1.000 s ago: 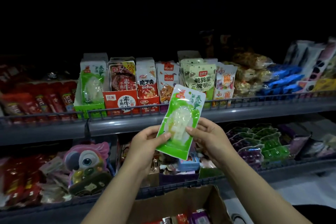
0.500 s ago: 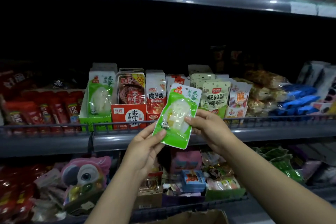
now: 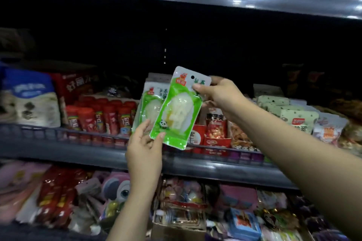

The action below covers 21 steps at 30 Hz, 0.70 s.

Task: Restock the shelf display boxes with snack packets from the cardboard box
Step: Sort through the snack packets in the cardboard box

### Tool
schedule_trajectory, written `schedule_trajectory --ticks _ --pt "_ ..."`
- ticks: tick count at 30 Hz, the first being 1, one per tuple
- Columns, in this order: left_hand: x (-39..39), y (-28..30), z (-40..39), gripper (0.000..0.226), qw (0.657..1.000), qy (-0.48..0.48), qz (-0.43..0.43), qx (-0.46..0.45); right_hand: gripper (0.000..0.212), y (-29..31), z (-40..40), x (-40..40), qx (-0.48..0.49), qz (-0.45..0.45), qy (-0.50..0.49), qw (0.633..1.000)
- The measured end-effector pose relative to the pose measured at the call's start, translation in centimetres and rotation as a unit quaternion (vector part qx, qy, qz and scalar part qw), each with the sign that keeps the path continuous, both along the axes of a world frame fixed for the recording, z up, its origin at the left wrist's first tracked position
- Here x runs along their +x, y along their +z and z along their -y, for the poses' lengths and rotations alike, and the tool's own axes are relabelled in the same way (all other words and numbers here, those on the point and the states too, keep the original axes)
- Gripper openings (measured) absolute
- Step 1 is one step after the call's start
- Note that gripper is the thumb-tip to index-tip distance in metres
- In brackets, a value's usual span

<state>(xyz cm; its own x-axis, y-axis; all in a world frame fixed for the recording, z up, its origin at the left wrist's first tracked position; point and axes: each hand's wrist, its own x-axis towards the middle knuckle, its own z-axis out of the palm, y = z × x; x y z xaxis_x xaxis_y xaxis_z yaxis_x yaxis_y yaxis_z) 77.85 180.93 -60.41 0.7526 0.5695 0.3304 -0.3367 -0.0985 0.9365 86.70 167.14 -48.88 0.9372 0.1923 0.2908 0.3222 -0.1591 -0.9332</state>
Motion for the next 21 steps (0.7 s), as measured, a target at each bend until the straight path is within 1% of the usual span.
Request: schedule_trajectory --ticks 2,4,6,9,11,13,15,18,21 --pt "0.1 -0.3 -0.8 0.042 0.997 0.047 -0.014 0.059 0.009 0.3 -2.0 1.0 0.012 0.003 -0.005 1.0" --pt "0.2 -0.6 -1.2 0.045 0.988 0.077 -0.018 0.136 0.007 0.3 -3.9 2.0 0.019 -0.008 -0.007 1.0" --pt "0.4 -1.0 -1.4 0.05 0.972 0.082 -0.029 0.217 0.01 0.2 -5.5 2.9 0.023 -0.014 -0.006 1.0" --pt "1.0 -1.6 -1.9 0.055 0.947 0.053 -0.112 0.297 0.012 0.2 -7.6 4.2 -0.01 0.005 -0.021 1.0" --pt "1.4 -1.9 -2.2 0.055 0.927 0.046 -0.166 0.333 0.014 0.3 -8.6 5.2 -0.036 0.015 -0.046 0.998" --pt "1.7 -2.0 -2.1 0.057 0.908 0.049 -0.198 0.365 0.015 0.4 -9.3 6.2 -0.055 0.036 -0.069 0.995" --pt "1.8 -2.1 -2.1 0.059 0.889 0.05 -0.22 0.397 0.016 0.4 -9.8 7.0 -0.093 0.062 -0.077 0.991" --pt "1.8 -2.2 -2.2 0.06 0.869 0.039 -0.244 0.429 0.024 0.1 -9.9 7.6 -0.174 0.094 -0.083 0.977" --pt "1.7 -2.5 -2.2 0.064 0.849 0.032 -0.253 0.462 0.032 -0.2 -9.3 8.1 -0.202 0.116 -0.105 0.967"
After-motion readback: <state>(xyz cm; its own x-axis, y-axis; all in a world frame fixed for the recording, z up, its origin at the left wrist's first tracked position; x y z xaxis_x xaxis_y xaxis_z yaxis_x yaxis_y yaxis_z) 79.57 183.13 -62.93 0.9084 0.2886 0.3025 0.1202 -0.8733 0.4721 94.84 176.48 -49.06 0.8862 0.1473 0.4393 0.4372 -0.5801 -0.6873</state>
